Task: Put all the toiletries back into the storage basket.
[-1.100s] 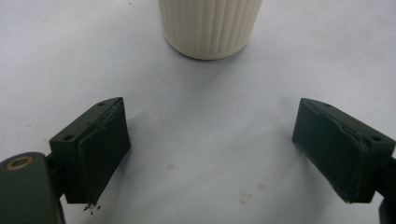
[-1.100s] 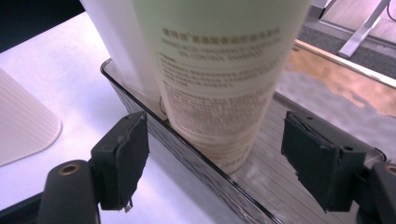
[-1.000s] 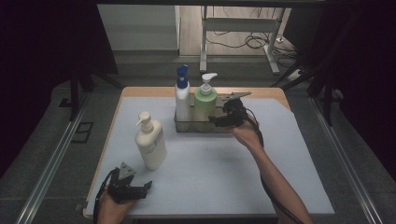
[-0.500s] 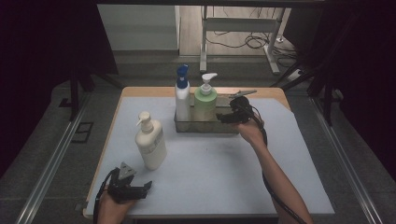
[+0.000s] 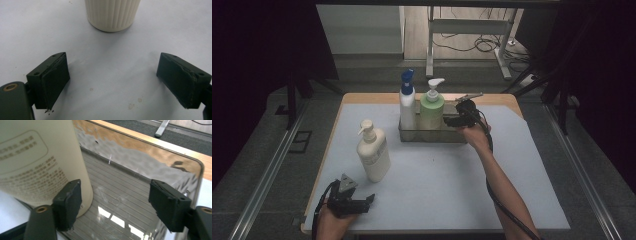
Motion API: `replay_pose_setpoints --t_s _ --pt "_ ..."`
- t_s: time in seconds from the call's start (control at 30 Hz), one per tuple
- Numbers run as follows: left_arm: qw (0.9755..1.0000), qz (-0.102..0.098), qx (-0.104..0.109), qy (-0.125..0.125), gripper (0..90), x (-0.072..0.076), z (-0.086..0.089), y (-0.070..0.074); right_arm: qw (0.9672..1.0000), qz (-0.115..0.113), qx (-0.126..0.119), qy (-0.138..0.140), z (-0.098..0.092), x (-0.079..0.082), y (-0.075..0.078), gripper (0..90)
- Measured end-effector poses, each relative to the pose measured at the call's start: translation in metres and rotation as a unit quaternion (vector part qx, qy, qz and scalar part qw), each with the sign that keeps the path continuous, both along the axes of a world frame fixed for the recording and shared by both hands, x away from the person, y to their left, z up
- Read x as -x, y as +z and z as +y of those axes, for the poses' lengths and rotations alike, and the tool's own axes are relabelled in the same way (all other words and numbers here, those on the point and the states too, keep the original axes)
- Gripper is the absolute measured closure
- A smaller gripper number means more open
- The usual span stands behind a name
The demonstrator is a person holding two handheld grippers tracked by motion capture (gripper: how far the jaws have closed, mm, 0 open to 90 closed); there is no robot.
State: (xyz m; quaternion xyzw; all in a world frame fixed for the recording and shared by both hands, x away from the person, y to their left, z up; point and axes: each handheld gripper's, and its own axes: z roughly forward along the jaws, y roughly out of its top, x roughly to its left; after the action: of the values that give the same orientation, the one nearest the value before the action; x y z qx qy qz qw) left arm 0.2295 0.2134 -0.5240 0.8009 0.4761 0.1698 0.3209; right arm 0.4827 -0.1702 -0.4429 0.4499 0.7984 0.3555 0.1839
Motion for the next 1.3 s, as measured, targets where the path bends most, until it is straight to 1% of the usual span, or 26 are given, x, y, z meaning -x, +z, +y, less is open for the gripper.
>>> replay_pose_setpoints --t_s 0.1,0.17,0.23,0.37,0.43,0.5,0.63,0.73,0.87,1.0,1.17,1.3 --pt "1.0 0.0 0.0 0.0 10.5 0.0 0.0 0.0 1.0 0.007 0.0 0.002 0.004 -0.002 -0.002 40.9" --pt "1.0 0.0 0.0 0.0 10.4 0.0 0.0 0.0 0.9999 0.011 -0.004 0.004 0.006 -0.003 -0.003 48.2" --pt "1.0 0.0 0.0 0.0 10.5 0.0 0.0 0.0 0.9997 0.02 -0.009 0.005 0.008 -0.004 -0.005 54.8" --pt "1.0 0.0 0.0 0.0 10.5 0.0 0.0 0.0 0.9997 0.02 -0.002 0.013 0.015 -0.005 -0.007 69.7" --pt "1.0 0.0 0.0 0.0 10.5 0.0 0.0 0.0 0.9997 0.02 0.002 0.016 0.018 -0.005 -0.008 75.4" --pt "1.0 0.0 0.0 0.0 10.4 0.0 0.0 0.0 0.9996 0.023 0.006 0.017 0.021 -0.006 -0.01 79.3" --pt "1.0 0.0 0.0 0.0 10.4 0.0 0.0 0.0 0.9994 0.029 0.006 0.015 0.023 -0.007 -0.013 83.7" --pt "1.0 0.0 0.0 0.0 10.4 0.0 0.0 0.0 0.9994 0.032 0.005 0.016 0.023 -0.008 -0.015 84.9" --pt "1.0 0.0 0.0 0.0 10.4 0.0 0.0 0.0 0.9991 0.038 -0.009 0.013 0.023 -0.008 -0.016 84.9" --pt "1.0 0.0 0.0 0.0 10.4 0.0 0.0 0.0 0.9989 0.042 -0.011 0.018 0.026 -0.008 -0.017 84.6" --pt "1.0 0.0 0.0 0.0 10.4 0.0 0.0 0.0 0.9988 0.042 -0.014 0.022 0.032 -0.006 -0.017 85.0" --pt "1.0 0.0 0.001 0.001 10.4 0.0 0.0 0.0 0.9989 0.039 -0.012 0.024 0.034 -0.006 -0.017 87.9"
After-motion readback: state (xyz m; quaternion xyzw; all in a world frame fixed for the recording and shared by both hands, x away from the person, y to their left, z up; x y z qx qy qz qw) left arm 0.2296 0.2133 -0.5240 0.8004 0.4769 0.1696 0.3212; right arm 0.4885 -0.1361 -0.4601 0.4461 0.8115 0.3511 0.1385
